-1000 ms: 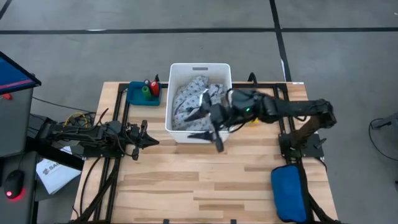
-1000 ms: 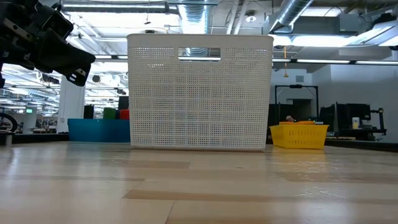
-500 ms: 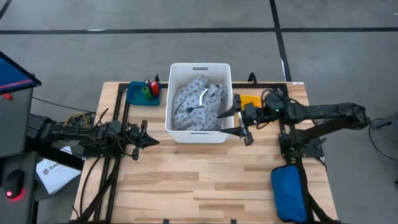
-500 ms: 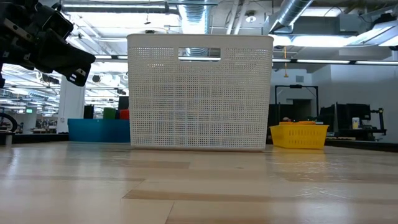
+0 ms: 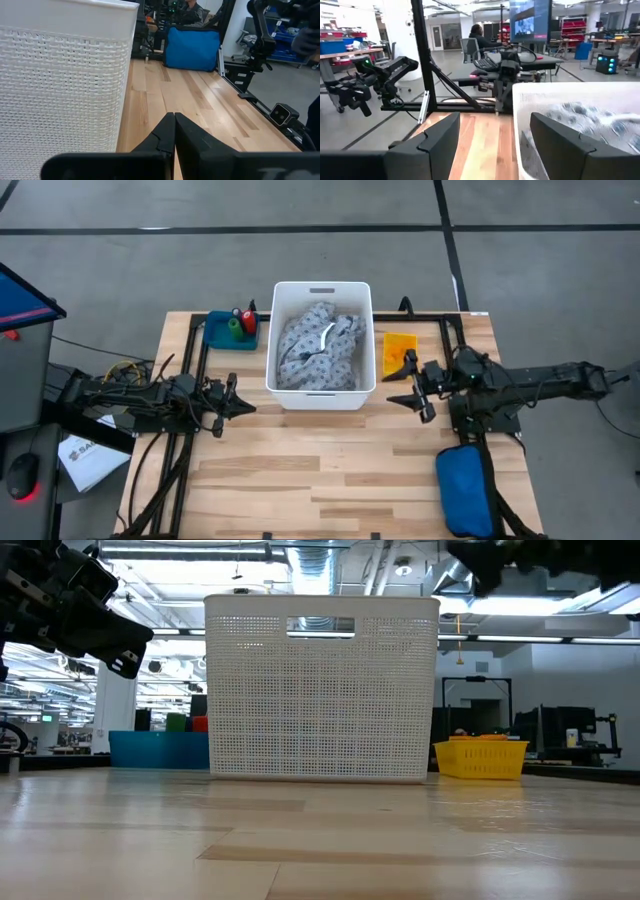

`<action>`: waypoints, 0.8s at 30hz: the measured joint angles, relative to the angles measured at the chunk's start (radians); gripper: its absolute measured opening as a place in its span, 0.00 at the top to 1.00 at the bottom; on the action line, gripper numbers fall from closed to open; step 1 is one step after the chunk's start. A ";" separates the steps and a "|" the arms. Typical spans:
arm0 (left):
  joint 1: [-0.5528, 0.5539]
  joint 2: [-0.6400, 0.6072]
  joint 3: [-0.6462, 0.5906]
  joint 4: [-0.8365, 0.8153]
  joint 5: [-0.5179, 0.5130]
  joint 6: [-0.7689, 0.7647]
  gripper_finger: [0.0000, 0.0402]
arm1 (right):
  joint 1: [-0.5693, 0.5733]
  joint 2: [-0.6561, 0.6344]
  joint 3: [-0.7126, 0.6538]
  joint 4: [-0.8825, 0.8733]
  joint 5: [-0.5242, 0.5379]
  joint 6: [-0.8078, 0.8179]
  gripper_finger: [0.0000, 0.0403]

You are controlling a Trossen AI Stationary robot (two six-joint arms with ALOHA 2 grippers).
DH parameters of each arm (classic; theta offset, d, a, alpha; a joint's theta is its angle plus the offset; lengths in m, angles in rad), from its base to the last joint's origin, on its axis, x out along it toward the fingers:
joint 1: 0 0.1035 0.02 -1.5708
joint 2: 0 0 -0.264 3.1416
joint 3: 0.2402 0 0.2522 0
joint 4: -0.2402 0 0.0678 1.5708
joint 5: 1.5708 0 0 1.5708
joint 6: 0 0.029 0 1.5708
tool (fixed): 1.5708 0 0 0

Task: Pick & place medical supplies in basket/bin
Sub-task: Return to Home Position

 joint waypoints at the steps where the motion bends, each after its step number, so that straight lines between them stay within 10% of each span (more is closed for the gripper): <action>1: 0.000 0.000 0.000 0.000 0.000 0.000 1.00 | -0.004 -0.028 -0.028 -0.004 0.002 0.005 0.41; 24: 0.000 0.000 0.000 0.000 0.000 0.000 1.00 | -0.022 -0.502 -0.400 -0.064 0.057 0.007 0.41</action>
